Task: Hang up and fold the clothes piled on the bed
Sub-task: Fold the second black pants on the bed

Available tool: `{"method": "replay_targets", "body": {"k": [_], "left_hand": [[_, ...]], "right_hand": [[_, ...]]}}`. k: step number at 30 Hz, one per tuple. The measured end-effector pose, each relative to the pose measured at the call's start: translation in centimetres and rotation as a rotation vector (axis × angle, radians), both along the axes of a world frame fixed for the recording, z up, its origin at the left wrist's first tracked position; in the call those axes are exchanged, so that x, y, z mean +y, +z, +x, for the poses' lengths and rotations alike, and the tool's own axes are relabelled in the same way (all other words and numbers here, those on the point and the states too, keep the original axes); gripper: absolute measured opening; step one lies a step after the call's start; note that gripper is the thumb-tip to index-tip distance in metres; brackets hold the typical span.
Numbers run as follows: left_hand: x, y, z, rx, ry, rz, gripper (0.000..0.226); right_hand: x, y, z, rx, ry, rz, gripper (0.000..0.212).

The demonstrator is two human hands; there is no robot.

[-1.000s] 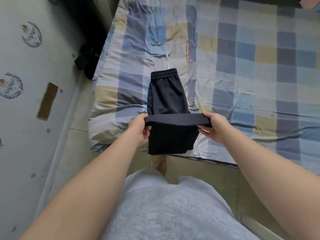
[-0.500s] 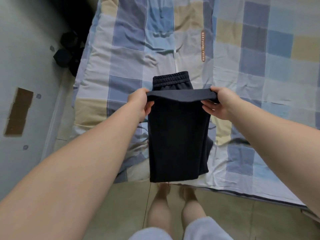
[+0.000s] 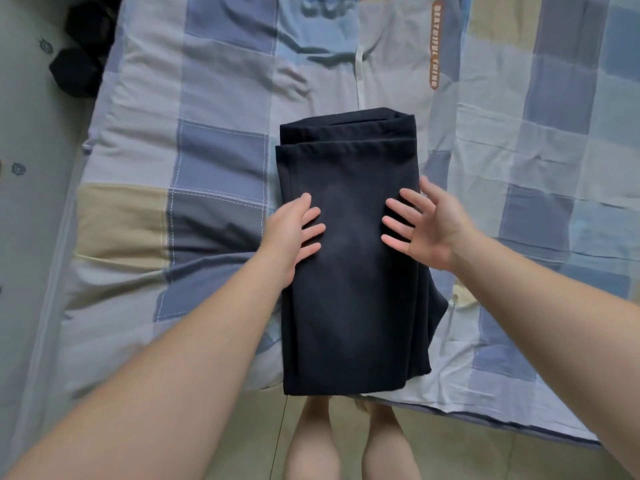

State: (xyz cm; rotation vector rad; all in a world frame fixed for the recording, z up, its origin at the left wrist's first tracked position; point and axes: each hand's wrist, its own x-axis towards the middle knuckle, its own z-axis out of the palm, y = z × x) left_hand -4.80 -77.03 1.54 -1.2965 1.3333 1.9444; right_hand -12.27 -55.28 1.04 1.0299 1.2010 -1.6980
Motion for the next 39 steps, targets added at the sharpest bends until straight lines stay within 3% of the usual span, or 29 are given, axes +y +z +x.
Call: {"method": "replay_targets", "body": {"k": [4, 9, 15, 19, 23, 28, 31, 35, 39], "left_hand": [[1.7, 1.0, 4.5, -0.046, -0.056, -0.065, 0.023], [3.8, 1.6, 11.5, -0.176, -0.137, -0.183, 0.012], [5.6, -0.4, 19.5, -0.413, -0.192, -0.3, 0.032], [5.9, -2.5, 22.6, -0.438, -0.227, -0.416, 0.057], [6.6, -4.7, 23.9, -0.377, -0.275, -0.556, 0.072], [7.9, -6.1, 24.0, -0.314, -0.192, -0.548, 0.064], [8.2, -6.1, 24.5, -0.3, -0.271, -0.509, 0.054], [8.4, -5.3, 25.3, -0.262, -0.215, -0.362, 0.042], [8.8, -3.3, 26.9, -0.284, -0.171, -0.269, 0.016]], "right_hand": [[1.9, -0.5, 4.4, -0.078, -0.001, 0.007, 0.052], [4.1, -0.4, 10.1, -0.159, 0.074, 0.031, 0.05], [7.4, -1.6, 16.4, -0.264, 0.276, 0.208, 0.036], [9.1, -3.0, 18.7, -0.242, 0.46, 0.452, 0.025], [10.9, -5.2, 19.9, -0.145, 0.56, 0.497, 0.068], [10.6, -7.1, 20.3, -0.07, 0.622, 0.308, 0.063], [10.2, -7.4, 21.5, -0.032, 0.71, 0.322, 0.046], [10.1, -6.6, 23.7, -0.021, 0.747, 0.348, 0.031], [11.1, -4.0, 25.5, -0.029, 0.642, 0.337, 0.032]]}}
